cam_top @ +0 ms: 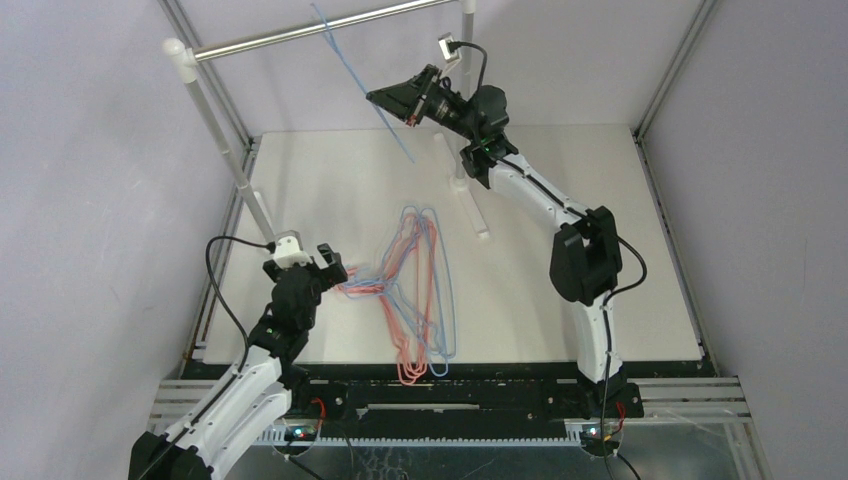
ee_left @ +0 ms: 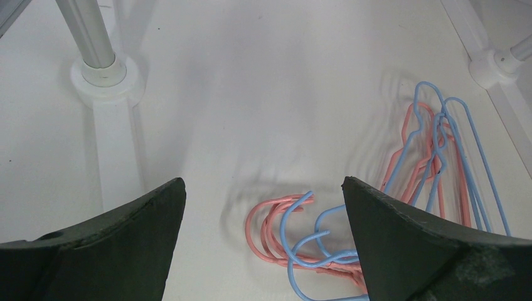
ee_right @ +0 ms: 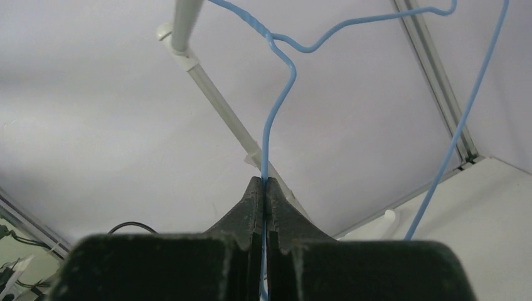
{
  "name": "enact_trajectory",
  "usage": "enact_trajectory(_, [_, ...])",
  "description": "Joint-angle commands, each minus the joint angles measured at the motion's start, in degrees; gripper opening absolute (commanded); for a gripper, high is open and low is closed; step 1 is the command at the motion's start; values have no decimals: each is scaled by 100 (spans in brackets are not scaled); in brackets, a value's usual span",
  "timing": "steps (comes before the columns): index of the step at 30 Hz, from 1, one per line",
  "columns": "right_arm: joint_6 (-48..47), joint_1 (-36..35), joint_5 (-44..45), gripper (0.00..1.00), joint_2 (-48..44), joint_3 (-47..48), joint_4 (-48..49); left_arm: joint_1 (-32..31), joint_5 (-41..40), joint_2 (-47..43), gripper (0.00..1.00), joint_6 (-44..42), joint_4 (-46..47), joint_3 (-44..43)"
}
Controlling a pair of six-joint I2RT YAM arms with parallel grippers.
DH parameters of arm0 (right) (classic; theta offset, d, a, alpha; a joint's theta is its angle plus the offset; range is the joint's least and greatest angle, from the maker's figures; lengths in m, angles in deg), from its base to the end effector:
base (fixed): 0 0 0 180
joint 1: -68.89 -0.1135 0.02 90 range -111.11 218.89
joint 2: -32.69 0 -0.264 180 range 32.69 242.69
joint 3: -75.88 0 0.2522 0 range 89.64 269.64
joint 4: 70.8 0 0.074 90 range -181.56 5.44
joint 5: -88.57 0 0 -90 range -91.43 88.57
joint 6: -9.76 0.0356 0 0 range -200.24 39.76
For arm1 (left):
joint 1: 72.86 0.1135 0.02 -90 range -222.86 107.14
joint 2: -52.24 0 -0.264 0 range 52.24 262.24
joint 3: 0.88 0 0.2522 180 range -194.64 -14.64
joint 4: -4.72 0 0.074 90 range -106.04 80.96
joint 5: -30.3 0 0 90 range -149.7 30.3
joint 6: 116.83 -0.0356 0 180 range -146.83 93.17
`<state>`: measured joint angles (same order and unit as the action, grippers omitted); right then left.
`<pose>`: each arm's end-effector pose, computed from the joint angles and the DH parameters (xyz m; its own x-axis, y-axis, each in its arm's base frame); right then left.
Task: Organize the hangers
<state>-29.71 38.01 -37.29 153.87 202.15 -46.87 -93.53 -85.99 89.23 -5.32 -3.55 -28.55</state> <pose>0.4166 0.2734 0.4116 -0.3958 0.4923 -0.7752 -0.8653 0.0828 0.4944 0.1543 -0.0414 0.1995 -0.2343 -0.2630 -0.9359 -0.1768 0.9582 -0.2250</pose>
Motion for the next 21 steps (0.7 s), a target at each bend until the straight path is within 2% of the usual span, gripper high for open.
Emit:
enact_trajectory(1, [63, -34, 168, 0, 112, 412, -63, -17, 52, -80, 100, 1, 292, -28])
enact_trajectory(6, [-153, -125, -19, 2, 113, 276, -437, -20, 74, 24, 99, -3, 318, -56])
enact_trajectory(8, [-249, -152, 13, 27, -60, -75, -453, -17, 79, 52, 99, -7, 308, -76])
enact_trajectory(10, [-425, -149, 315, 77, -392, -734, -324, -21, 80, 29, 100, -18, 294, -85])
enact_trajectory(11, [-572, -141, 504, 89, -578, -1073, -287, -23, 63, 8, 100, -16, 282, -78])
enact_trajectory(12, [-658, -124, 653, 97, -782, -1382, -237, -20, 36, -21, 100, -2, 277, -65])
enact_trajectory(16, [-934, -36, 957, 100, -1510, -2463, -149, -19, 47, -174, 99, -8, 282, 5])
enact_trajectory(21, [-1529, -53, 1074, 100, -2532, -3577, -793, -21, 75, -244, 100, -34, 318, 29])
